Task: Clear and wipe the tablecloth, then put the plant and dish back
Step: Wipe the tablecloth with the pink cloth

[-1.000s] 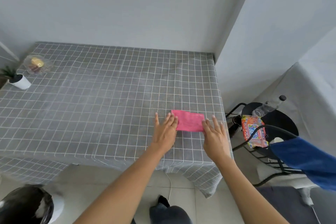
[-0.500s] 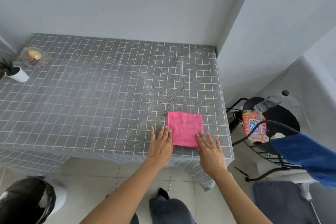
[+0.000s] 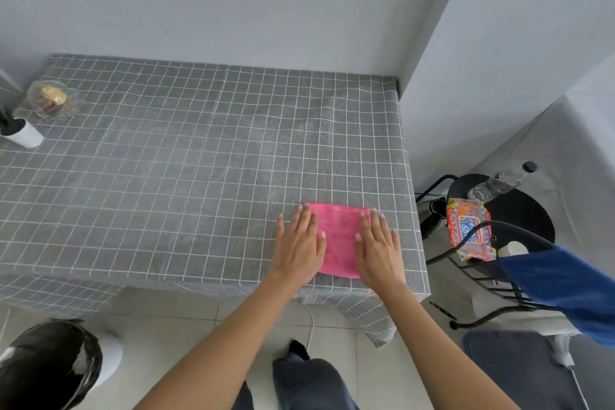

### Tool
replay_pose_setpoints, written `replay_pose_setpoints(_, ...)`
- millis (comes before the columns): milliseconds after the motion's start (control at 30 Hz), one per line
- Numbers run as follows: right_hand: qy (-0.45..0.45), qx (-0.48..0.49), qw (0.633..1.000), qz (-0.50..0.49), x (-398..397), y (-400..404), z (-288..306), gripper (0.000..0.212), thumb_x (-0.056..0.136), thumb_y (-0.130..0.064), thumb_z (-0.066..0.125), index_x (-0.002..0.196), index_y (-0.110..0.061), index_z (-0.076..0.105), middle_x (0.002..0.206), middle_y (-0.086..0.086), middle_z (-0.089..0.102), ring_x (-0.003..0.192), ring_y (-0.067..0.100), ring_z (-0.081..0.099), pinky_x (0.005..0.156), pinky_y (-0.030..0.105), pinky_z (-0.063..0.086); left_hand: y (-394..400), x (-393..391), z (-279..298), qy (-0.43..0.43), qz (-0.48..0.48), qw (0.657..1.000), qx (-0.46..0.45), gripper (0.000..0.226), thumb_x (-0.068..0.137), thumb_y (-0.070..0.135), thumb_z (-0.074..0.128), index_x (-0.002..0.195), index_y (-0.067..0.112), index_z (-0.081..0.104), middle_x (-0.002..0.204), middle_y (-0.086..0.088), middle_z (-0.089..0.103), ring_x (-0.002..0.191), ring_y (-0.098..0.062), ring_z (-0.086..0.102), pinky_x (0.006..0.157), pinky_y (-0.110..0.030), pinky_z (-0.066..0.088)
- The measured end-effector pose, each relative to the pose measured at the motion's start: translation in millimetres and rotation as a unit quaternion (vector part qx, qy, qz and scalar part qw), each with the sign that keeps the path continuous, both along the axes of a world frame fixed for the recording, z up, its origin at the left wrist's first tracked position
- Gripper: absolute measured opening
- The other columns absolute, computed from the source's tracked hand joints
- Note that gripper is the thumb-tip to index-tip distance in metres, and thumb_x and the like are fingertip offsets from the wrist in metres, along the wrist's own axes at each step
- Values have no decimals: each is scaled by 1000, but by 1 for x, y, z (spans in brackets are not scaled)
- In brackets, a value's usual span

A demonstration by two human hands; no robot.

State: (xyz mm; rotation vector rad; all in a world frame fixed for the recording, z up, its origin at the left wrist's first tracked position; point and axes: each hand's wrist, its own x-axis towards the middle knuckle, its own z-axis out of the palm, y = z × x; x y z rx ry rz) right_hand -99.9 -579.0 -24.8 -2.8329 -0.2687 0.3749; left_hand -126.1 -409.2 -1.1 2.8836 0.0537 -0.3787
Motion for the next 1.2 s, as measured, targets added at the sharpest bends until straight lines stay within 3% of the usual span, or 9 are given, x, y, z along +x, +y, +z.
replay_pose_setpoints(133, 4, 2, 1000, 12, 14, 17, -10, 56, 100, -36, 4, 153, -17, -2, 157, -3, -14, 145, 15, -15, 116, 38, -10, -9, 21, -12, 0, -6, 1000, -6, 54, 103, 36, 8, 151, 13, -2, 158, -3, -13, 146, -17, -13, 116, -42, -13)
replay_pose_setpoints(300, 11, 20, 1000, 4, 14, 15, -30, 52, 103, -36, 9, 151, -27, -10, 158, -10, -14, 145, 9, -18, 117, 35, -13, -5, 21, -39, 45, -11, 999, 1, 59, 97, 45, -1, 146, 20, -23, 155, 4, -27, 143, -13, -24, 116, -47, -15)
replay_pose_setpoints(567, 6, -3, 1000, -18, 12, 14, -34, 51, 102, -40, 7, 148, -36, -16, 155, -18, -21, 144, 11, -23, 113, 39, -22, 1, 17, -47, 19, -6, 1000, -11, 60, 97, 49, 1, 145, 24, -26, 152, 9, -30, 142, -10, -25, 114, -45, -18)
replay_pose_setpoints(833, 66, -26, 997, -7, 18, 17, -22, 52, 102, -42, 6, 145, -35, -21, 155, -14, -23, 145, 17, -21, 117, 48, -12, 8, 25, -35, 80, -42, 996, -15, 62, 101, 46, 10, 147, 21, -21, 155, 6, -27, 143, -11, -23, 115, -51, -13)
replay_pose_setpoints(967, 115, -38, 993, 7, 29, 19, -8, 55, 103, -41, 12, 152, -30, -10, 159, -8, -17, 147, 23, -14, 117, 51, -4, 17, 36, -13, 111, -80, 990, 17, 57, 103, 37, 11, 150, 17, -15, 158, 0, -19, 146, -14, -16, 117, -49, -8)
replay_pose_setpoints(1200, 145, -80, 986, -5, 47, 29, 39, 57, 103, -39, 18, 154, -21, 0, 161, 3, -8, 148, 25, -6, 118, 52, 4, 56, 54, 40, 65, -29, 997, 43, 59, 103, 40, 12, 151, 13, -8, 159, -5, -13, 147, -20, -10, 118, -50, -4)
